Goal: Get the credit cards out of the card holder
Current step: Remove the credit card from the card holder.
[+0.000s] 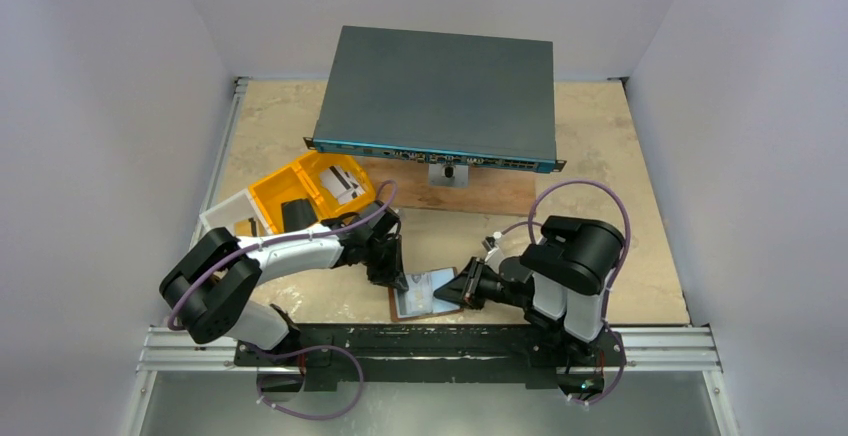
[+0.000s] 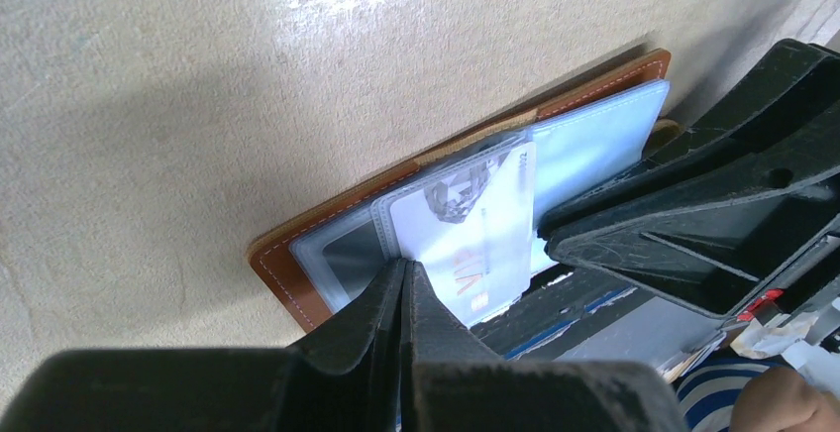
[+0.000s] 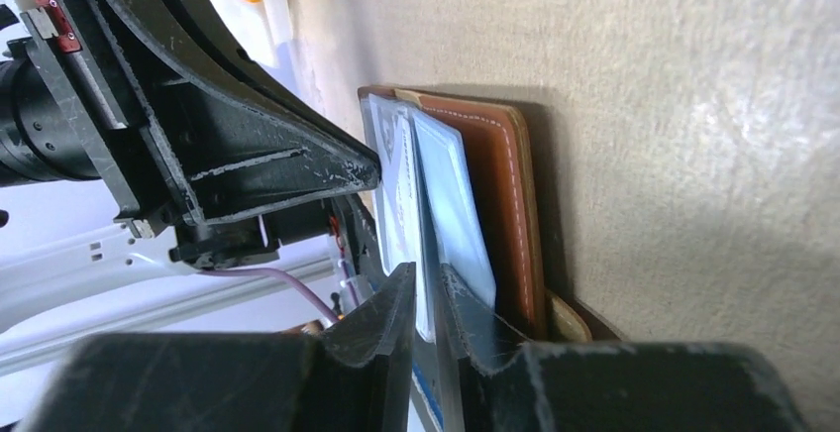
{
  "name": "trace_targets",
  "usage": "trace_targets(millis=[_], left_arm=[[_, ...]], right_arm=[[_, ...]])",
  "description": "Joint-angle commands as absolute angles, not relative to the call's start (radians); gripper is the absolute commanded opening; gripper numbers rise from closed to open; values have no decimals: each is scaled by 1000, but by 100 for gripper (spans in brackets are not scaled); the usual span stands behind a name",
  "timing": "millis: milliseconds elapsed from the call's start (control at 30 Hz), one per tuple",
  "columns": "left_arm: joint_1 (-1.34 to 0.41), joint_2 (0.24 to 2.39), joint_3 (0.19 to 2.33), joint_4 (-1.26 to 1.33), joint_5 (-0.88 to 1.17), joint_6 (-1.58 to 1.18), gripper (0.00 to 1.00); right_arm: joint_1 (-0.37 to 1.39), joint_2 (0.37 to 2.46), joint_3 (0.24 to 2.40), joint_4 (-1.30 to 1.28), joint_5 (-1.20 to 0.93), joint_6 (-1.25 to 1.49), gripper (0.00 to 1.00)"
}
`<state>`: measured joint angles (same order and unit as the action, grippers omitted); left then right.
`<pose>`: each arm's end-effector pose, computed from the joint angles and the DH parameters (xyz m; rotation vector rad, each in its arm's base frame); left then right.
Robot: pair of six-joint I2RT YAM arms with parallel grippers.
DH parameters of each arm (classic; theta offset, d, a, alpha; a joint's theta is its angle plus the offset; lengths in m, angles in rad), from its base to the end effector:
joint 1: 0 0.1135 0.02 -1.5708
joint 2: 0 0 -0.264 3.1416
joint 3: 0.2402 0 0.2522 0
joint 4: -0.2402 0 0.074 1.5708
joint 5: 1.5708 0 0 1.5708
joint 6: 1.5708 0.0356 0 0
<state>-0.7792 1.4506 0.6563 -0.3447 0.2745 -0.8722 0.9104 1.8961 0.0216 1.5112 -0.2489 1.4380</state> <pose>0.1697 -0.1812 0.1446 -0.0479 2.9555 -0.7530 0.1095 0.1553 0.0734 0.4228 2.3535 1.6306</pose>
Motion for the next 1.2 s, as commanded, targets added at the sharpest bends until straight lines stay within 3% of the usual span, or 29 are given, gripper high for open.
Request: trace_targets(millis=[0,100,267,700,1167], left_arm=[[-773,1487,598,-429,153,-841,0],[-773,1487,598,-425,155,-840,0],[-773,1488,598,-418,161,-841,0],[-773,1493,601,-418,161,-839,0],[-750,1472,581,-435,149,-828,0]], right_arm=[[908,1833,42,1397,-224,1366,12],[908,1844,75,1377,-248,1349,25],[908,1888,88,1408,-263,1358,28],[909,1887,64,1429,-246,1373,0],[908,1776,23,1332,-185,1364,0]])
